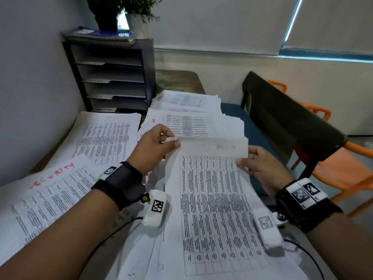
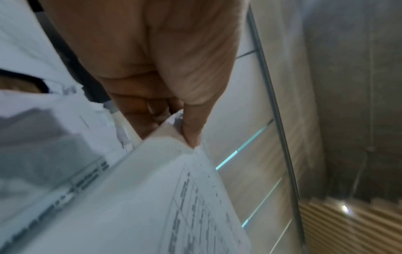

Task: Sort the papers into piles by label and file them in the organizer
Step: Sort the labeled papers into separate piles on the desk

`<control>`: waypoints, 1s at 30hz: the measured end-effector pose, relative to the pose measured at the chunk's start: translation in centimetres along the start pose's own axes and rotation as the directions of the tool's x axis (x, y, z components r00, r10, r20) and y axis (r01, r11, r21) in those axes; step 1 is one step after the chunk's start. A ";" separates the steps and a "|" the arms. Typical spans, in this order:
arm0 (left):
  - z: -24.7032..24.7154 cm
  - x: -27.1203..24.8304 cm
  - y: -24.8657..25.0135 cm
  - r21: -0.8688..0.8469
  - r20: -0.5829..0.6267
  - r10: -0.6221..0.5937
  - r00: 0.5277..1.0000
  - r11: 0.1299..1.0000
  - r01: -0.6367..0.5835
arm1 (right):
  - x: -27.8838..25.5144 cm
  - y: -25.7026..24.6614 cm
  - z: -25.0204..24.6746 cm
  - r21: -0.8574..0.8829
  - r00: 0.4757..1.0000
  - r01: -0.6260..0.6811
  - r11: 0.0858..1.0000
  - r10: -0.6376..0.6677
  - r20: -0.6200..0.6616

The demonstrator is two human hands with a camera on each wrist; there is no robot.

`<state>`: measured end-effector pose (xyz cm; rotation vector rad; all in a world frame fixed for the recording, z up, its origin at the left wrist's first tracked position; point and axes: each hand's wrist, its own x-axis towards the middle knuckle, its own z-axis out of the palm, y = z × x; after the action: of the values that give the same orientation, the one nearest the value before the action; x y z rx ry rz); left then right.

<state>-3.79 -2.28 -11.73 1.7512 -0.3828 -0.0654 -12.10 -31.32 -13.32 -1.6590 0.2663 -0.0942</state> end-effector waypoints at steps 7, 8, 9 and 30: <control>1.6 -0.6 -1.5 -0.369 0.214 -0.363 0.907 0.830 0.419 | -0.4 0.6 0.0 0.122 1.000 -0.021 0.992 0.024 -0.018; 1.9 -0.9 -1.4 -0.320 0.270 -0.369 0.889 0.837 0.444 | 0.0 0.8 -0.2 0.135 0.997 0.003 0.991 0.008 -0.079; 2.1 -1.1 -1.7 -0.272 0.301 -0.366 0.881 0.852 0.447 | 0.3 1.1 -0.3 0.145 0.992 0.020 0.989 -0.002 -0.126; -3.5 -0.5 -0.6 -0.070 0.254 -0.285 0.924 0.948 0.311 | -1.7 0.2 2.8 0.177 0.957 -0.228 0.957 0.187 0.221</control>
<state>-3.25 1.23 -11.65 1.6845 -0.2778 -0.5139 -13.18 -28.24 -13.62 -1.4176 0.2666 0.2012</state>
